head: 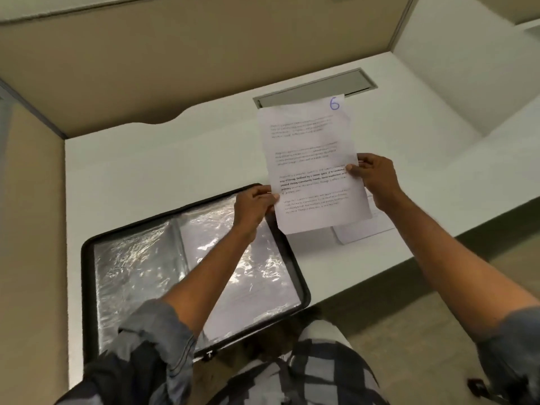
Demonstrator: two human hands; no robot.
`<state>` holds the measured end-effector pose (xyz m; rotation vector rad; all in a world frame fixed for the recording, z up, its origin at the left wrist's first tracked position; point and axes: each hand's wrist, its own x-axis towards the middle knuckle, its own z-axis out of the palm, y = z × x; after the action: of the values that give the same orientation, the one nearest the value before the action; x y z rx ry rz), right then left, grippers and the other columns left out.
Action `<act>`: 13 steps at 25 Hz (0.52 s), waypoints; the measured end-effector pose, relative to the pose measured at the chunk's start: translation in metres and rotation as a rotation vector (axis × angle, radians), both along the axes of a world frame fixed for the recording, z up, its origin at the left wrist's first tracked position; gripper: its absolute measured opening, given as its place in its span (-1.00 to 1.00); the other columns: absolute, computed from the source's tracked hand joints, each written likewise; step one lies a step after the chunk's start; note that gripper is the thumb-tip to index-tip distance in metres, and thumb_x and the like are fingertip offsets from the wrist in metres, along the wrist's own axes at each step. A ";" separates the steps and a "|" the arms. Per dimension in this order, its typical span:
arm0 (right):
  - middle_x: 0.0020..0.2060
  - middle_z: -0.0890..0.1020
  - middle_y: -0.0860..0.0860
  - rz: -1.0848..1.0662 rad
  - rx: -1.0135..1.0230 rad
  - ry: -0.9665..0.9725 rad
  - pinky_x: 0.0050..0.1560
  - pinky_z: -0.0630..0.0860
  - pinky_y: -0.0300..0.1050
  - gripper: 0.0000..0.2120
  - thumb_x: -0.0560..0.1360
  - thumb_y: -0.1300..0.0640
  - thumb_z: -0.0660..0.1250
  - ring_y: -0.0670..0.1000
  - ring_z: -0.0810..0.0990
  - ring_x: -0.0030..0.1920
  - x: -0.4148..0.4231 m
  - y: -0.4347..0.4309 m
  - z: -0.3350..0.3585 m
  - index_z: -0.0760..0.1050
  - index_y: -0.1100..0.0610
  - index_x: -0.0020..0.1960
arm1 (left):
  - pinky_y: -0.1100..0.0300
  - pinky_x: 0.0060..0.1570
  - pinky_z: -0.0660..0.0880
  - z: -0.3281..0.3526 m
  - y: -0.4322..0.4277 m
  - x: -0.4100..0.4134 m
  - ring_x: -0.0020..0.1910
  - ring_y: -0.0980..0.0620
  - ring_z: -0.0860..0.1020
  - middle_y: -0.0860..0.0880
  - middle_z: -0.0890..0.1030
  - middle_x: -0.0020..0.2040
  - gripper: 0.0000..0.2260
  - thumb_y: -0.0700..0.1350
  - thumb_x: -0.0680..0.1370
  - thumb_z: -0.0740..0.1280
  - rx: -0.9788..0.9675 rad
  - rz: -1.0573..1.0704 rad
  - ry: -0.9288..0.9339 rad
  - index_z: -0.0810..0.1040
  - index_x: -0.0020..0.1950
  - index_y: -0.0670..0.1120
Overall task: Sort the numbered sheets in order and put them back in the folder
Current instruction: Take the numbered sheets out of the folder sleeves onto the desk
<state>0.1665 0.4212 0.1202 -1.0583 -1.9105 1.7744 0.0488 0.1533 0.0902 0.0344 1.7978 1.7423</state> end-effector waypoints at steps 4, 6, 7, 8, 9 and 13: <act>0.05 0.71 0.21 -0.069 0.000 -0.099 0.01 0.65 0.00 -0.66 0.50 0.32 0.45 0.10 0.70 -0.07 0.044 0.054 -0.028 0.59 0.24 0.27 | 0.22 -0.07 0.64 -0.025 0.051 0.042 -0.10 0.04 0.69 -0.10 0.74 -0.01 -0.82 -0.22 0.50 0.54 -0.043 -0.053 -0.062 0.67 0.08 -0.14; 0.04 0.71 0.18 -0.077 0.028 -0.155 0.12 0.64 0.11 -0.66 0.51 0.31 0.43 0.11 0.69 -0.05 0.055 0.082 -0.044 0.58 0.19 0.28 | 0.23 -0.09 0.64 -0.039 0.074 0.059 -0.14 0.03 0.68 -0.13 0.74 -0.02 -0.80 -0.20 0.49 0.56 -0.067 -0.054 -0.090 0.68 0.09 -0.17; 0.02 0.72 0.15 -0.071 0.048 -0.184 0.15 0.63 0.15 -0.66 0.51 0.29 0.42 0.11 0.69 -0.05 0.058 0.094 -0.052 0.59 0.15 0.27 | 0.23 -0.10 0.63 -0.045 0.083 0.066 -0.15 0.03 0.68 -0.14 0.74 -0.03 -0.79 -0.20 0.48 0.56 -0.082 -0.044 -0.094 0.68 0.09 -0.18; 0.00 0.73 0.12 -0.056 0.061 -0.207 0.16 0.62 0.17 -0.67 0.51 0.28 0.42 0.09 0.69 -0.05 0.060 0.104 -0.059 0.59 0.11 0.26 | 0.23 -0.10 0.64 -0.051 0.093 0.071 -0.17 0.04 0.68 -0.15 0.73 -0.03 -0.78 -0.20 0.48 0.56 -0.104 -0.033 -0.097 0.68 0.09 -0.19; -0.02 0.73 0.10 -0.039 0.072 -0.225 0.16 0.62 0.16 -0.68 0.52 0.27 0.41 0.08 0.69 -0.05 0.061 0.112 -0.066 0.59 0.08 0.25 | 0.23 -0.10 0.64 -0.056 0.102 0.075 -0.18 0.05 0.68 -0.15 0.74 -0.04 -0.77 -0.21 0.47 0.57 -0.131 -0.024 -0.099 0.68 0.10 -0.21; -0.08 0.72 0.01 0.042 0.120 -0.273 0.16 0.62 0.09 -0.71 0.51 0.22 0.44 0.03 0.70 -0.05 0.057 0.136 -0.093 0.61 -0.01 0.20 | 0.28 -0.15 0.64 -0.070 0.131 0.084 -0.25 0.10 0.68 -0.13 0.74 -0.07 -0.77 -0.24 0.46 0.57 -0.227 0.045 -0.115 0.69 0.09 -0.24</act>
<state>0.2233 0.5573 0.0274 -1.2797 -2.1830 1.5796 0.1327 0.2845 0.0204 -0.1977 1.9111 1.5276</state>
